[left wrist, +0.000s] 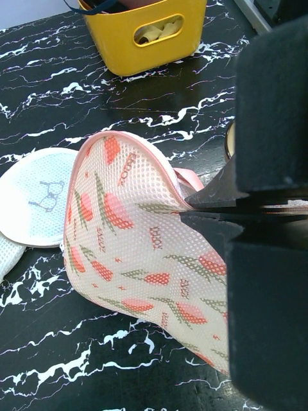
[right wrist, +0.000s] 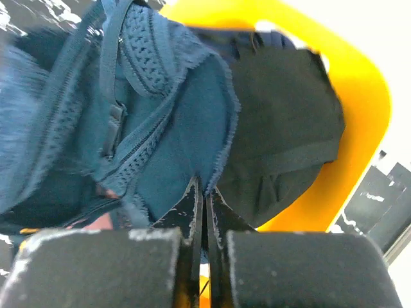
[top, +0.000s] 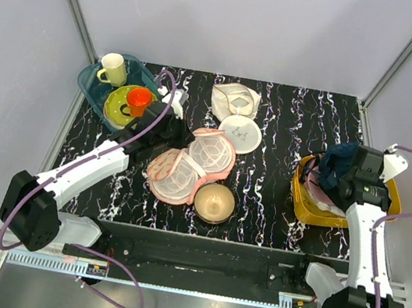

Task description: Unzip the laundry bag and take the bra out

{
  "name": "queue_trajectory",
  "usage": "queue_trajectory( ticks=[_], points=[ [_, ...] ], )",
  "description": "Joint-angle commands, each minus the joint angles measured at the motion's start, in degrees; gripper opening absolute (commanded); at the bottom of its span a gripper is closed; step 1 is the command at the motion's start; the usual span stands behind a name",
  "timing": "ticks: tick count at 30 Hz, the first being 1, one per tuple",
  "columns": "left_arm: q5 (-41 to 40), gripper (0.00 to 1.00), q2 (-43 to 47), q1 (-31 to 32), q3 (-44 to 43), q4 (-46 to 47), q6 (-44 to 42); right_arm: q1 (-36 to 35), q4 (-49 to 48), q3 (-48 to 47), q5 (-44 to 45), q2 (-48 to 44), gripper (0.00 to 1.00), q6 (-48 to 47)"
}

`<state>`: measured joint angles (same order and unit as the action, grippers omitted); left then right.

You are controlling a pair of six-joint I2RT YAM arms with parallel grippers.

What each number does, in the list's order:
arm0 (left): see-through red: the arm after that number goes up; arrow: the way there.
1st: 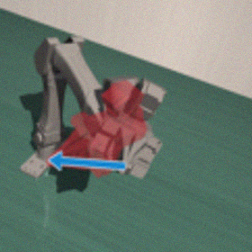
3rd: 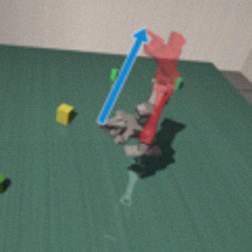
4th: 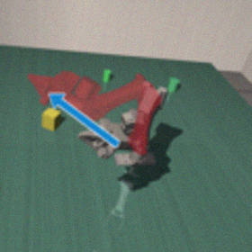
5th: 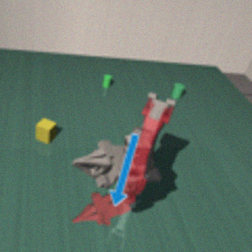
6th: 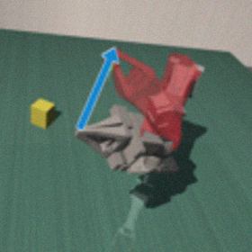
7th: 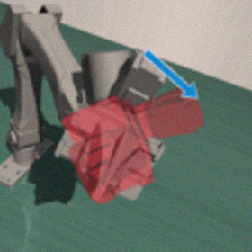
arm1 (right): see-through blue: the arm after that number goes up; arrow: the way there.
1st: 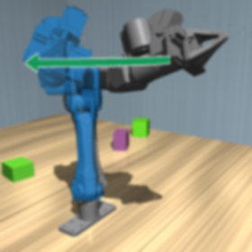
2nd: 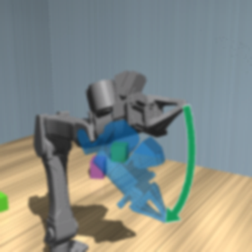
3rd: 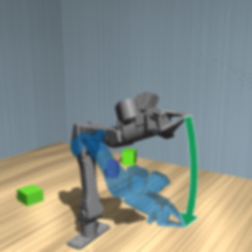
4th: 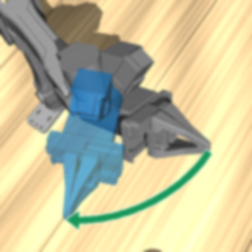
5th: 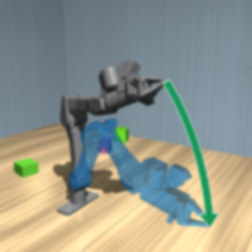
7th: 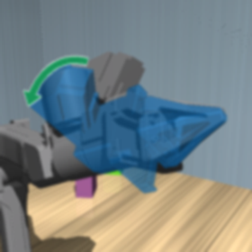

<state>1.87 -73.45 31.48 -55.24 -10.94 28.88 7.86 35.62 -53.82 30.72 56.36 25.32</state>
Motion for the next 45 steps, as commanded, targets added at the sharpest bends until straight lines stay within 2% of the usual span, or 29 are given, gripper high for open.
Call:
queue_trajectory(
  ticks=[1, 4, 9, 14, 19, 31, 36, 40, 45],
  points=[
    [1.5, 0.0, 0.5, -0.2, -0.4, 2.7, 0.4, 3.6, -8.4, 6.2, -5.6, 1.3, 0.0, 6.3],
    [1.2, 0.0, 0.5, -0.2, -0.5, 2.3, 0.2, 6.5, -8.8, 7.6, -6.5, 1.5, 0.0, 8.3],
    [1.8, 0.0, -0.7, -0.2, -1.1, 2.5, 0.1, 8.0, -8.8, 7.9, -3.6, -3.6, 0.0, 8.5],
    [3.1, 0.0, -2.7, -0.2, -2.9, 1.0, 0.1, 8.1, -7.4, 5.7, -3.2, -9.7, 0.0, 9.0],
    [2.1, 0.0, -1.3, -0.2, -2.1, 0.7, -0.5, 8.1, -6.9, 4.2, 0.8, -14.5, 0.0, 9.0],
    [1.0, 0.0, -0.9, -0.2, -2.1, -0.1, -0.8, 8.1, -7.7, -0.3, 3.9, -20.8, 0.0, 10.4],
    [1.5, 0.0, -1.7, -0.2, -2.5, -0.3, -0.6, 8.1, -7.7, 0.1, 5.8, -19.2, 0.0, 10.3],
    [1.3, 0.0, -1.5, -0.2, -2.3, -0.3, -0.7, 8.1, -9.3, 4.3, 7.6, -16.6, 0.0, 10.5],
    [2.1, 0.0, -1.7, -0.3, -2.3, 0.0, -0.8, 8.1, -12.8, 8.9, 1.9, -7.9, 0.0, 11.0]
  ],
)
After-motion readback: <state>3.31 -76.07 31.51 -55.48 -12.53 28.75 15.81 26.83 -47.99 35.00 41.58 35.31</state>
